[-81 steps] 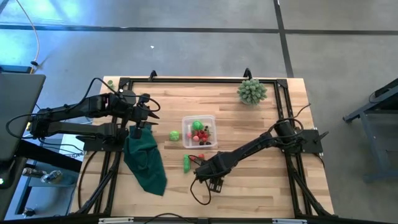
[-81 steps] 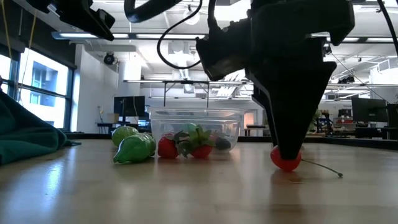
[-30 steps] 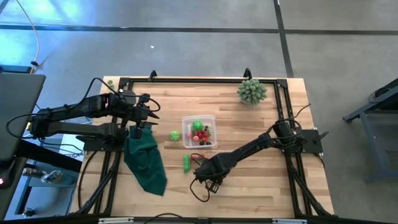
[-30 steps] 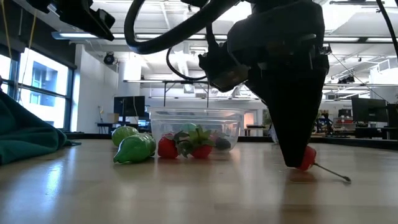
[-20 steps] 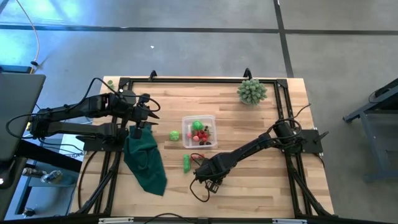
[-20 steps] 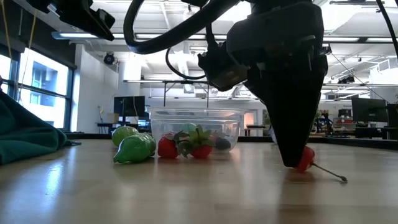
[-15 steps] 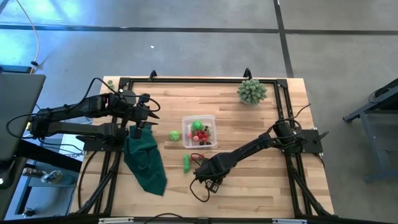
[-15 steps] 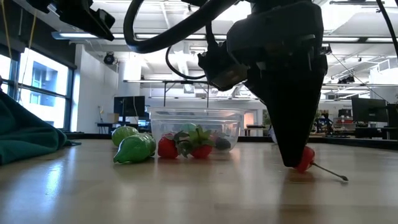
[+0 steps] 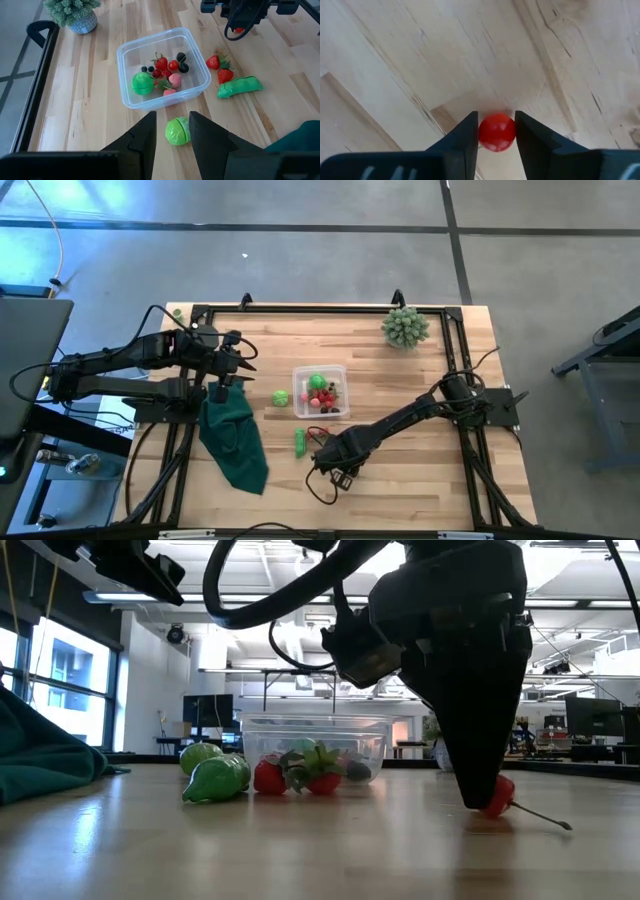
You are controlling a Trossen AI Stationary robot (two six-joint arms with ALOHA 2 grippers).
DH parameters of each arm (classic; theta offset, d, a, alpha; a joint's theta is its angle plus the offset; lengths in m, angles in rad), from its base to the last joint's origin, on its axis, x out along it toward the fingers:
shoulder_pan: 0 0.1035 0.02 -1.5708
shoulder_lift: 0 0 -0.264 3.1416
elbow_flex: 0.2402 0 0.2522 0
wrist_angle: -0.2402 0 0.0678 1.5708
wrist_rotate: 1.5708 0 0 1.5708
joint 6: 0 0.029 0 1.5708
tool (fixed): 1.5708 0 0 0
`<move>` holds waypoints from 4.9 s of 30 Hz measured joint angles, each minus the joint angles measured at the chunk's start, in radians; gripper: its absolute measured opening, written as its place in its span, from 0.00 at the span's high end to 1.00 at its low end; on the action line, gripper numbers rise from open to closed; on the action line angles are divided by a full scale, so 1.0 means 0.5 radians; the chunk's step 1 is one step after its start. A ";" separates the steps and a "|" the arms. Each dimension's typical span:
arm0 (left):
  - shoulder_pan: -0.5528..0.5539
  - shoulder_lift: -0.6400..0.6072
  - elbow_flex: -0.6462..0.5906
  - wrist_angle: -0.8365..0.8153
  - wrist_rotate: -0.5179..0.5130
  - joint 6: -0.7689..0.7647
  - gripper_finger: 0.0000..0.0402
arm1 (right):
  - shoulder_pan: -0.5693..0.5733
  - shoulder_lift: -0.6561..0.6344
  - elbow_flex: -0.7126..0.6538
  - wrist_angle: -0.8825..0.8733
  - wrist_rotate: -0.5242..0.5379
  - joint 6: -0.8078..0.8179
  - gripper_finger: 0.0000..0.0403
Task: Pick and placing Produce into tupperware
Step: Put the red cherry into the transparent bin, then put the cabbage into the transparent bin
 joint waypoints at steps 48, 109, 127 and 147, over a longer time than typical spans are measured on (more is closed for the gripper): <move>0.000 -0.001 0.000 0.000 0.000 0.001 0.74 | -0.963 -0.004 0.466 -0.291 0.312 -0.590 0.77; 0.000 0.000 0.000 0.000 0.000 0.001 0.74 | -0.528 -0.940 0.262 -0.061 0.924 -0.909 0.69; 0.000 0.000 0.000 0.000 0.000 0.000 0.74 | 0.332 -1.302 0.262 -0.730 1.733 -0.471 0.69; 0.000 -0.001 0.001 0.000 0.000 0.001 0.74 | -0.172 -1.180 0.261 0.603 0.382 -2.009 0.69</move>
